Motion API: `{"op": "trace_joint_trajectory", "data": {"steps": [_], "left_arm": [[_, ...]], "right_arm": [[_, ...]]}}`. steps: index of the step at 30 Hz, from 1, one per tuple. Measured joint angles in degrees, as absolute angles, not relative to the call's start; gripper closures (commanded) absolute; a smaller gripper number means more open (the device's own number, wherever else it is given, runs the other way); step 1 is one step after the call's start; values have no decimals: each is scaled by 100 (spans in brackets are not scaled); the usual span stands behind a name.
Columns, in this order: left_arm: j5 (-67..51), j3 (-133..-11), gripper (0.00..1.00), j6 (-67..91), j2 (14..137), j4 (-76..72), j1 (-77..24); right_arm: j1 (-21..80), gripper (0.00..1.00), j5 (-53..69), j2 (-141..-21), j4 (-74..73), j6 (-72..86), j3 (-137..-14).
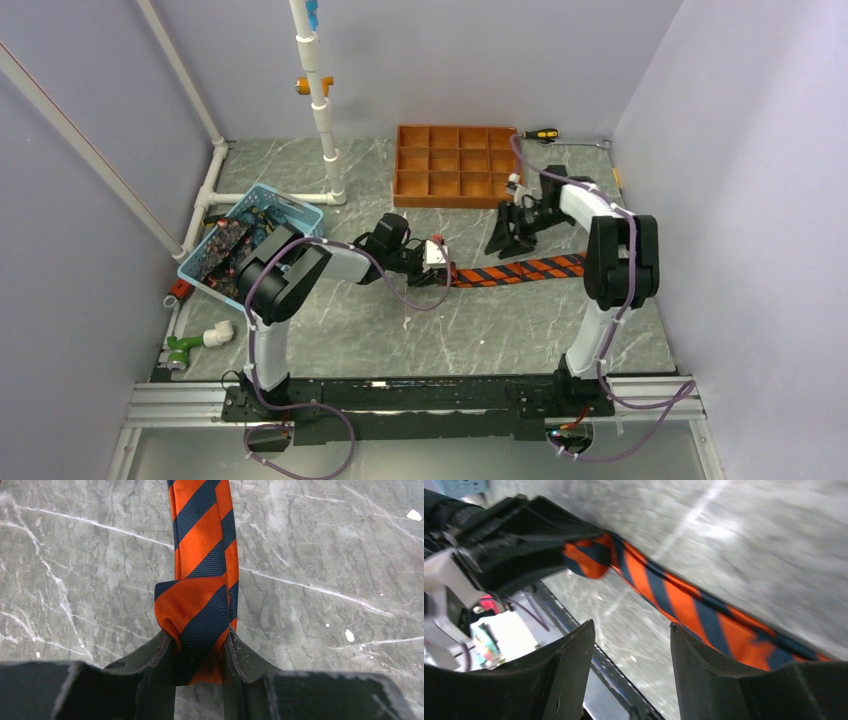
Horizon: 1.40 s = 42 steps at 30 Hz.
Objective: Roll the ties
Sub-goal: Roll the tie at the center of the board.
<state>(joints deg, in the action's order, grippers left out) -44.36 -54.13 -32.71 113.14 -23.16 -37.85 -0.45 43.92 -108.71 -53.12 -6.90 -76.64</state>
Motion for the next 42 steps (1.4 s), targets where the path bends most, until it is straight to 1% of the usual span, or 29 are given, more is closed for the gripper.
{"op": "trace_joint_trajectory", "data": {"steps": [4,8,16,17,18,20,21,22,23,24,26,27,28,30,31,33,34,36,37,38,42], "left_arm": [[-4281,-5441,98,-3393,11262,-2165,-3846],[-4187,-5439,97,-3398,11231,-2123,-3874],[-4156,-5439,97,-3411,11220,-2108,-3898],[-4156,-5439,97,-3411,11220,-2108,-3900],[-4156,-5439,97,-3411,11220,-2108,-3900],[-4154,-5450,96,-3415,11220,-2088,-3900],[-4154,-5457,96,-3420,11220,-2071,-3900],[-4152,-5465,96,-3433,11220,-2051,-3900],[-4152,-5468,96,-3444,11220,-2043,-3900],[-4152,-5468,96,-3452,11220,-2038,-3905],[-4152,-5487,96,-3454,11222,-2008,-3905],[-4152,-5494,96,-3452,11222,-1992,-3905],[-4152,-5498,96,-3454,11222,-1984,-3905],[-4152,-5500,96,-3454,11222,-1977,-3905],[-4152,-5500,96,-3454,11222,-1977,-3905],[-4152,-5500,96,-3454,11222,-1977,-3905],[-4150,-5500,96,-3457,11222,-1977,-3905],[-4150,-5500,95,-3472,11222,-1973,-3905],[-4150,-5500,93,-3476,11222,-1968,-3905],[-4150,-5505,89,-3476,11222,-1962,-3905],[-4165,-5529,51,-3474,11227,-1927,-3905]], "right_arm": [[637,45,4906,-10916,-4501,121,-7338],[1184,47,5155,-11155,-3815,698,-7271],[1444,51,5159,-11448,-3122,1100,-7078],[1457,53,5159,-11465,-3111,1116,-7061],[1466,58,5159,-11467,-3109,1118,-7052],[1474,70,5175,-11465,-3068,1116,-7011],[1476,74,5205,-11463,-3028,1116,-6969],[1479,75,5271,-11463,-2989,1142,-6917],[1481,75,5315,-11463,-2956,1155,-6882],[1481,71,5356,-11456,-2923,1168,-6853],[1481,56,5404,-11454,-2888,1166,-6838],[1481,52,5404,-11454,-2888,1160,-6838],[1479,50,5404,-11454,-2893,1153,-6831],[1479,49,5406,-11452,-2899,1120,-6788],[1479,53,5411,-11443,-2904,1114,-6755],[1483,67,5413,-11428,-2902,1111,-6678],[1483,76,5422,-11419,-2897,1118,-6643],[1483,96,5481,-11404,-2882,1160,-6608],[1483,100,5518,-11399,-2869,1177,-6611],[1483,100,5535,-11397,-2867,1170,-6615],[1483,100,5463,-11399,-2932,1063,-6630]]}}
